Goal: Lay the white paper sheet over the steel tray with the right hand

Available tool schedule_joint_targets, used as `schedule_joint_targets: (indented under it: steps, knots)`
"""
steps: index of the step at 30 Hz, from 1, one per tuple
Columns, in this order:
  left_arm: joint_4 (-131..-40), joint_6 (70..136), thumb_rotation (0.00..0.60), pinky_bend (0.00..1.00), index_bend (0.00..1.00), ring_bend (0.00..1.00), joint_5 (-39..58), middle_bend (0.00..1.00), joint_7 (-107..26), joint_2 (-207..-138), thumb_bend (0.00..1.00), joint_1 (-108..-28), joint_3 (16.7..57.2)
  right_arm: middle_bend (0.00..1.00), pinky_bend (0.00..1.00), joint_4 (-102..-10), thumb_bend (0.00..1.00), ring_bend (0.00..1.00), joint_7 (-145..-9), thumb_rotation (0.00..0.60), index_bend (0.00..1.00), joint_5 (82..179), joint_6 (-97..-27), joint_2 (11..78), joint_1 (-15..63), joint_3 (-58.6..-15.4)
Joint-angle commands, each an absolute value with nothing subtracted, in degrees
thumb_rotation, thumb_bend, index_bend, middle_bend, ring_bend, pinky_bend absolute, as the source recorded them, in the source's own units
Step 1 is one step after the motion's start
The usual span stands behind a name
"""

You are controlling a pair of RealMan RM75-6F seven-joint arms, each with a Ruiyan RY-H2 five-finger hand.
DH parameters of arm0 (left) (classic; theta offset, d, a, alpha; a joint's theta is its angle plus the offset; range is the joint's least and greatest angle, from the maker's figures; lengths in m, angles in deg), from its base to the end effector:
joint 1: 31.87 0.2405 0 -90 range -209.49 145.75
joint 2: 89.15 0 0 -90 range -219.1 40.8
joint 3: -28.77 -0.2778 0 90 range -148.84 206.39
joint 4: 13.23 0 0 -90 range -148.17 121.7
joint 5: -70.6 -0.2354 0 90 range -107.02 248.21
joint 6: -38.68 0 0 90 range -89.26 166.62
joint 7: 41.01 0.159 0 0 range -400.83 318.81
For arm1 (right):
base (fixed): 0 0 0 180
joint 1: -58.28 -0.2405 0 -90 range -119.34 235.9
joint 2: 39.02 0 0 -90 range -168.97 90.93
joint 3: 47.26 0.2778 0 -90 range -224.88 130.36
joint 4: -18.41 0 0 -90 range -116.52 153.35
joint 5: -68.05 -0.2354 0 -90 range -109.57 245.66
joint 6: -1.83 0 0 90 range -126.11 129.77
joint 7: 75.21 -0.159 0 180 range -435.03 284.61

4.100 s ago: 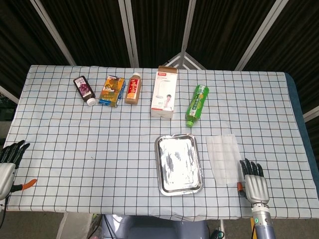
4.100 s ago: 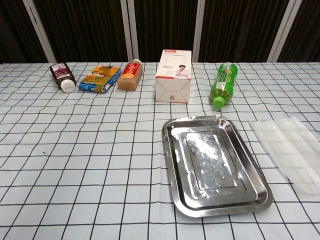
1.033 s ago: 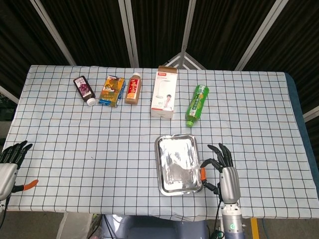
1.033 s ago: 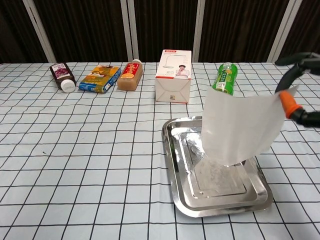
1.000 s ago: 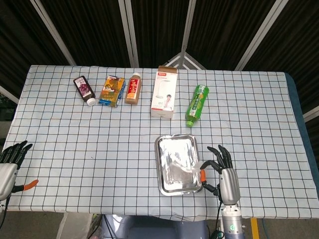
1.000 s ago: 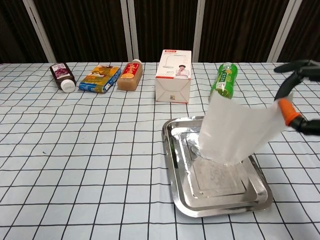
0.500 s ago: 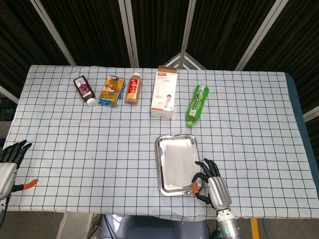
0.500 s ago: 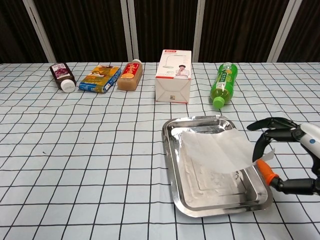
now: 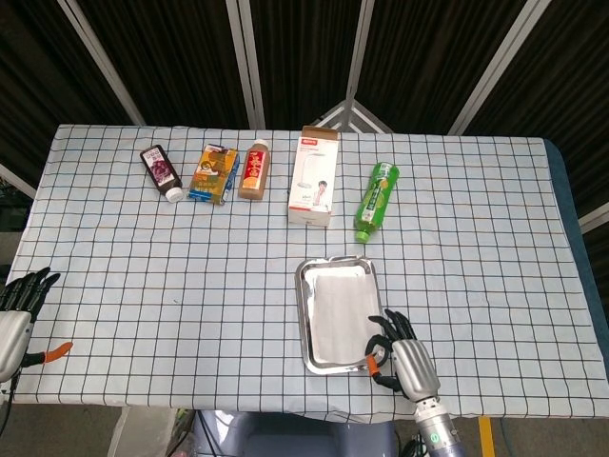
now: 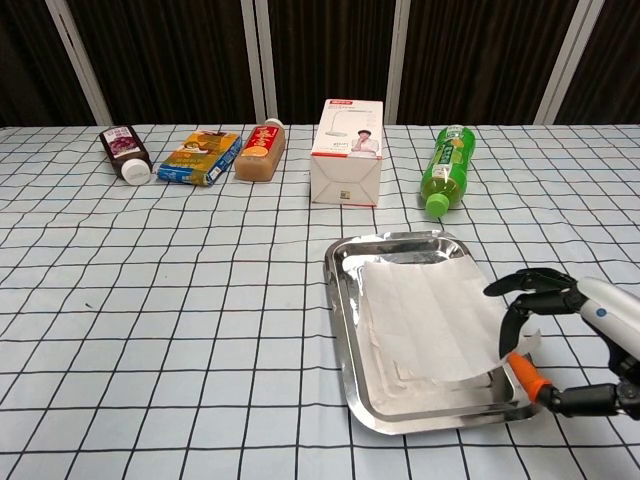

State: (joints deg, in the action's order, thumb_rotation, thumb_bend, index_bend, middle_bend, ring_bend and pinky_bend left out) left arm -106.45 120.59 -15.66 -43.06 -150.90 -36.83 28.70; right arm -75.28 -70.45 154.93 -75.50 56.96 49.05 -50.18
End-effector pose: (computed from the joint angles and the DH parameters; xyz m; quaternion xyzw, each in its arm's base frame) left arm -0.3483 0.1876 0.1426 -0.6122 -0.4194 -0.3604 0.5652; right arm -0.2127 -0.1773 -0.0638 0.5814 -0.5469 0.4738 0.3720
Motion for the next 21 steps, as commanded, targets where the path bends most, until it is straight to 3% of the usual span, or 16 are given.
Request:
schedule_joint_targets:
  steps: [1, 21]
  knots:
    - [-106.46, 120.66, 0.6, 0.0, 0.0, 0.0, -15.68, 0.0, -43.17, -150.9, 0.0, -36.8, 28.71, 0.21, 0.0, -73.26, 0.57, 0.06, -71.06, 0.6, 0.66, 156.05, -74.8, 56.67, 48.12, -49.91]
    - [-106.49, 120.67, 0.6, 0.0, 0.0, 0.0, -15.5, 0.0, -43.49, -150.81, 0.0, -36.8, 28.79, 0.21, 0.0, -68.77, 0.57, 0.06, -72.53, 0.6, 0.69, 160.29, -73.6, 58.95, 46.05, -50.52]
